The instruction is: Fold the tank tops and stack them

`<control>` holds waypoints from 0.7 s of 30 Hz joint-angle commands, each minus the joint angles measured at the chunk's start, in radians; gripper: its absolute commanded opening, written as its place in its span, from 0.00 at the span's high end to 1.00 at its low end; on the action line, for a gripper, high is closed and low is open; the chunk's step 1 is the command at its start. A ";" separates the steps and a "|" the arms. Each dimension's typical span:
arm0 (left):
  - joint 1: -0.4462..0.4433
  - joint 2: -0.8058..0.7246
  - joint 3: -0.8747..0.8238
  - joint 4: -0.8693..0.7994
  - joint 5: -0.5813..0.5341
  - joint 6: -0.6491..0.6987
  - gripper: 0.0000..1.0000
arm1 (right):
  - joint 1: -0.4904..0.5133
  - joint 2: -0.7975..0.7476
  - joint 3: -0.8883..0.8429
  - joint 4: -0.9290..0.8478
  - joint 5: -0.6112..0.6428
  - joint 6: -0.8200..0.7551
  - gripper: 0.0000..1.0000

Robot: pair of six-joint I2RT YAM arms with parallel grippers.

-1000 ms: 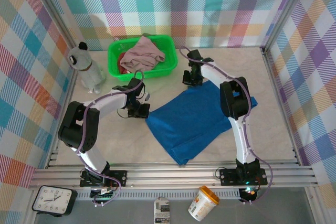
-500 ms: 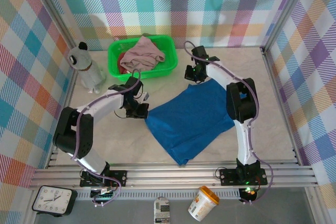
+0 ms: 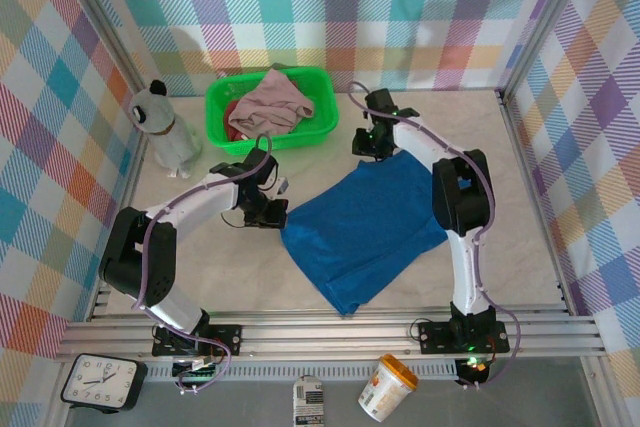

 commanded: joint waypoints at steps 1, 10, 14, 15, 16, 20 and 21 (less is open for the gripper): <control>-0.008 0.014 0.004 -0.020 0.017 -0.011 1.00 | 0.021 0.064 0.045 -0.065 0.047 -0.058 0.66; -0.018 0.024 0.003 -0.019 0.019 -0.020 1.00 | 0.038 0.141 0.123 -0.120 0.122 -0.094 0.68; -0.023 0.024 0.000 -0.019 0.016 -0.020 1.00 | 0.044 0.176 0.170 -0.171 0.130 -0.109 0.72; -0.022 0.025 0.000 -0.019 0.016 -0.020 1.00 | 0.047 0.184 0.177 -0.183 0.132 -0.112 0.73; -0.022 0.026 -0.001 -0.019 0.017 -0.020 1.00 | 0.050 0.191 0.182 -0.194 0.136 -0.114 0.74; -0.024 0.027 -0.003 -0.019 0.016 -0.021 1.00 | 0.062 0.195 0.184 -0.202 0.160 -0.130 0.80; -0.024 0.028 -0.003 -0.019 0.016 -0.021 1.00 | 0.062 0.193 0.184 -0.201 0.156 -0.125 0.83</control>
